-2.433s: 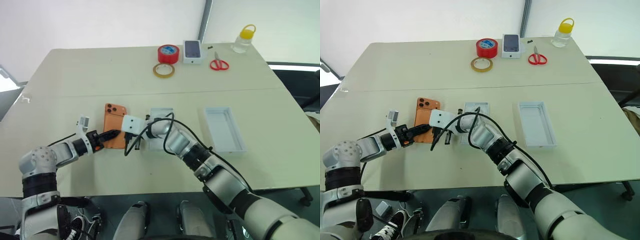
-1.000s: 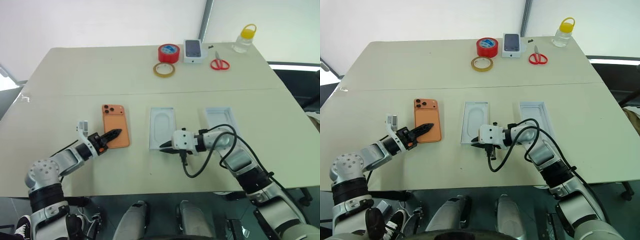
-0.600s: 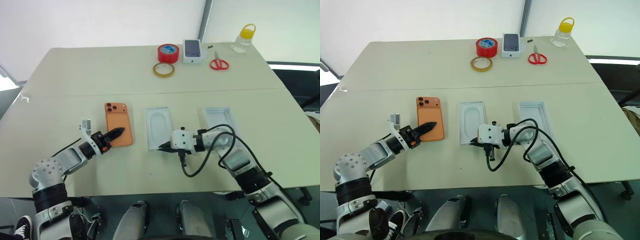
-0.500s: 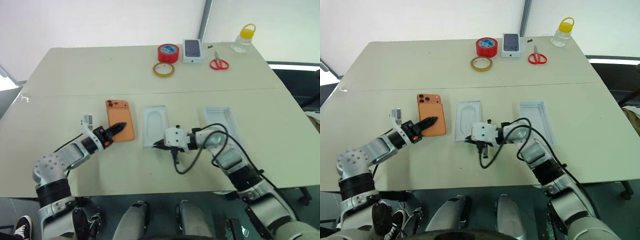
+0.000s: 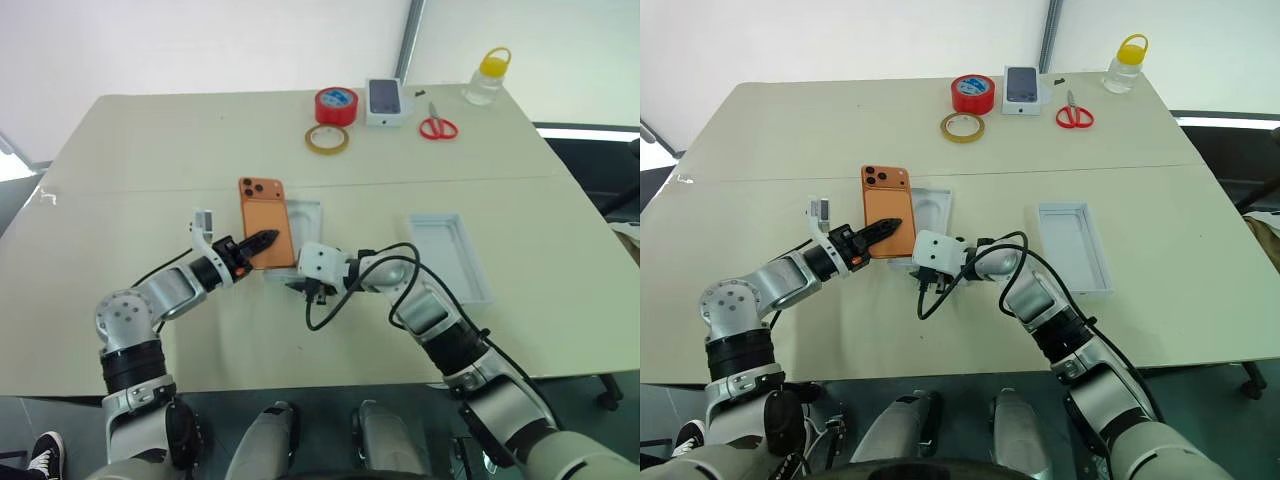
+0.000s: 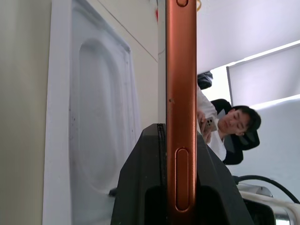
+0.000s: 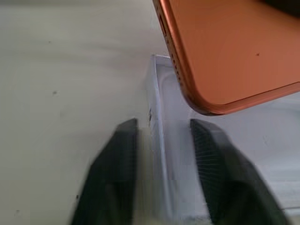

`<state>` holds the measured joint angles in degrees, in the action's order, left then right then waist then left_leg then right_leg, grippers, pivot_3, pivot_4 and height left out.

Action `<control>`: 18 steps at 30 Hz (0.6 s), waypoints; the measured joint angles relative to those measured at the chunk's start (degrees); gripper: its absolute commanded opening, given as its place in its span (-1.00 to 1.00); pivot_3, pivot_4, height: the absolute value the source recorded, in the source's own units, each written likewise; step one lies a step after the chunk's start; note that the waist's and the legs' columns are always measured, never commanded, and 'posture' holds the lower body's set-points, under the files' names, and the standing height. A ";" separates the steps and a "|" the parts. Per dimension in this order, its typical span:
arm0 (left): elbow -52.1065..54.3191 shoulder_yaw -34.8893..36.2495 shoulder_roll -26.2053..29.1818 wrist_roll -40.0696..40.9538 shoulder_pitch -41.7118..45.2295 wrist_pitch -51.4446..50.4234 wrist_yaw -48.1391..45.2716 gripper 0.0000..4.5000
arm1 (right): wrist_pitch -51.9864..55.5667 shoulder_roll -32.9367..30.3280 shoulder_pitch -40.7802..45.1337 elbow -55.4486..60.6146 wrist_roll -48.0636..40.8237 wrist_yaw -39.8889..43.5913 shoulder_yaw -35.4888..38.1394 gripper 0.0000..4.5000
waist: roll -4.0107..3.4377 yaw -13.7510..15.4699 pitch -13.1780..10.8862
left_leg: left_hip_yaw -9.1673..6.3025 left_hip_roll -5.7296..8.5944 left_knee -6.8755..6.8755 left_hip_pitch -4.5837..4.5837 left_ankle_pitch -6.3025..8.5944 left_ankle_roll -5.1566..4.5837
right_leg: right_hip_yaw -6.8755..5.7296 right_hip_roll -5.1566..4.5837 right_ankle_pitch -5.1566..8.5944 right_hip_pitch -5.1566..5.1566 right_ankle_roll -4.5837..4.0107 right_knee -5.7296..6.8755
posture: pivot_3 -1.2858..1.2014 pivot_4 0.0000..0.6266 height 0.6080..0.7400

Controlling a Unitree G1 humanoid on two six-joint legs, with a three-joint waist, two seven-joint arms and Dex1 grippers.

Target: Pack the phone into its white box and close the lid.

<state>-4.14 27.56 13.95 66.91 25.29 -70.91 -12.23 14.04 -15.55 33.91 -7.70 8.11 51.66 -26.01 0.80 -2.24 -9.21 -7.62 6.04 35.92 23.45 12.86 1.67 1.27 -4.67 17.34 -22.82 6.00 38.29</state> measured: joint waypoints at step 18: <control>-15.53 -10.51 4.84 -10.29 8.62 2.84 -14.02 -0.55 | 2.02 -12.70 -3.45 4.59 -9.57 2.37 13.31 0.56 | 0.02 1.18 -0.01 | 0.02 0.01 -0.05 0.03 0.01 -0.02 | -0.01 -0.01 0.00 0.00 0.00 -0.09 | 0.03 -0.52 1.00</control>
<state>-19.67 17.05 18.79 56.62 33.91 -68.07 -26.25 16.07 -28.26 30.46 -3.11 -1.46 54.03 -12.69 0.82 -1.06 -9.22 -7.61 6.05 35.87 23.48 12.87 1.64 1.26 -4.68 17.34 -22.82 6.00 38.20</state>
